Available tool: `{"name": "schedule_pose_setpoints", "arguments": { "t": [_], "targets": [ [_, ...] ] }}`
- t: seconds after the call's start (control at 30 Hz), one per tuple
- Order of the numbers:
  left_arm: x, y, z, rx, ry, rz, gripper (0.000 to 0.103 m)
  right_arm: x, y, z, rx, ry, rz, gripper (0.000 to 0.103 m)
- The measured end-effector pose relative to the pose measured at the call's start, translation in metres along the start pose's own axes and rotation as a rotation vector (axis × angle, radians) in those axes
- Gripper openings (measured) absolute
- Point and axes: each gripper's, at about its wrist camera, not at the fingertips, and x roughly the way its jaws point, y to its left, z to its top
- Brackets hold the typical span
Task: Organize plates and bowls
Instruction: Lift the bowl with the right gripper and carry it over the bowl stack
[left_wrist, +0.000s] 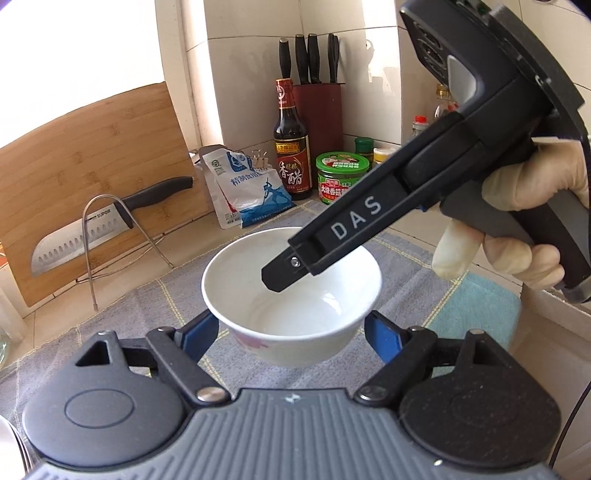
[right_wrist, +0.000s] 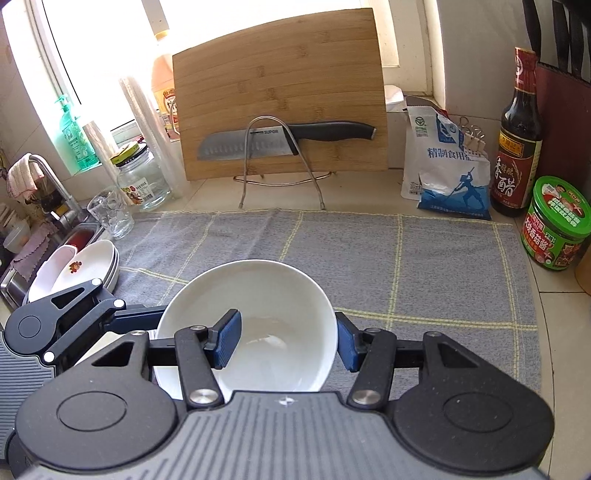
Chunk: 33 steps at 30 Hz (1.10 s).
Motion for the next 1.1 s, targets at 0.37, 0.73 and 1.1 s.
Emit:
{"name": "schedule_pose_setpoints", "arguments": {
  "t": [0.37,0.73,1.1],
  "targets": [
    [-0.05,0.037,-0.028,-0.02,-0.004,0.014,0.086,0.011,0.069,0.001,-0.032,0.003,0.01,0.059],
    [-0.078,0.069,-0.056,-0.043,0.018,0.024,0.086,0.03,0.121,-0.004,-0.041,0.018,0.03,0.059],
    [-0.084,0.088,-0.076,-0.097,0.066,0.012,0.086,0.049,0.142,-0.009,-0.046,0.051,0.047,0.059]
  ]
}}
